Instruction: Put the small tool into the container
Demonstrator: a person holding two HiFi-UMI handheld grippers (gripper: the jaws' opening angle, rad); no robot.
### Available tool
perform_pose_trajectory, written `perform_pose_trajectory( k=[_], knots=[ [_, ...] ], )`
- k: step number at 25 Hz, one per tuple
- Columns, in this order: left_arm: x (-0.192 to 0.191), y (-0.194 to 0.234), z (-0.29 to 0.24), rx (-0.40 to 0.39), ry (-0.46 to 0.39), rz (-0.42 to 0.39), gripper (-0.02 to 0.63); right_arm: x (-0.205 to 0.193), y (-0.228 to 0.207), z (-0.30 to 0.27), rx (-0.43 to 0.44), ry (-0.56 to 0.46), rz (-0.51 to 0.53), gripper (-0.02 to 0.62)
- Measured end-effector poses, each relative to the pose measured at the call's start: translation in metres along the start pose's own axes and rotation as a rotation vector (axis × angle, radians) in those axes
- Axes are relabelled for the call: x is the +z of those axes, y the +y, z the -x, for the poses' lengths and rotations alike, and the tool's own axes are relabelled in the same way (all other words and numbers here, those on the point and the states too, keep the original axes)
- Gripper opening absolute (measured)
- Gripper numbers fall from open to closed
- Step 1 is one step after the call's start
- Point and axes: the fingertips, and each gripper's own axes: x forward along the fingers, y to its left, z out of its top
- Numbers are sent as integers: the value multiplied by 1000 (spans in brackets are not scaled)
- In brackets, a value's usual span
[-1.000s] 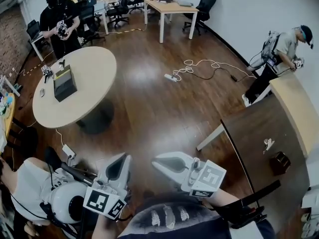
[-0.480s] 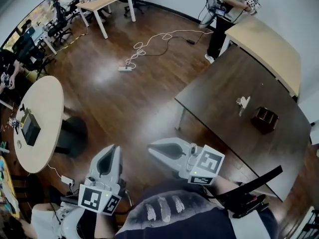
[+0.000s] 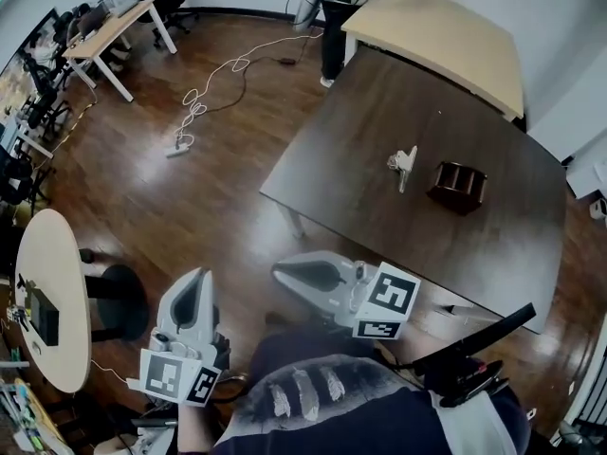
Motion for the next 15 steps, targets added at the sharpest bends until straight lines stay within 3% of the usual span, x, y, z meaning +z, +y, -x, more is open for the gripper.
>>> perform_pose_trajectory(
  k=[7,15],
  knots=[
    [-2,-2,-34,-135,8,18,1,6,-15,19,-133,-38,-1,2],
    [0,10,-103,-270,7,59,2,27,-70,25,-278,-39,-34,2]
  ],
)
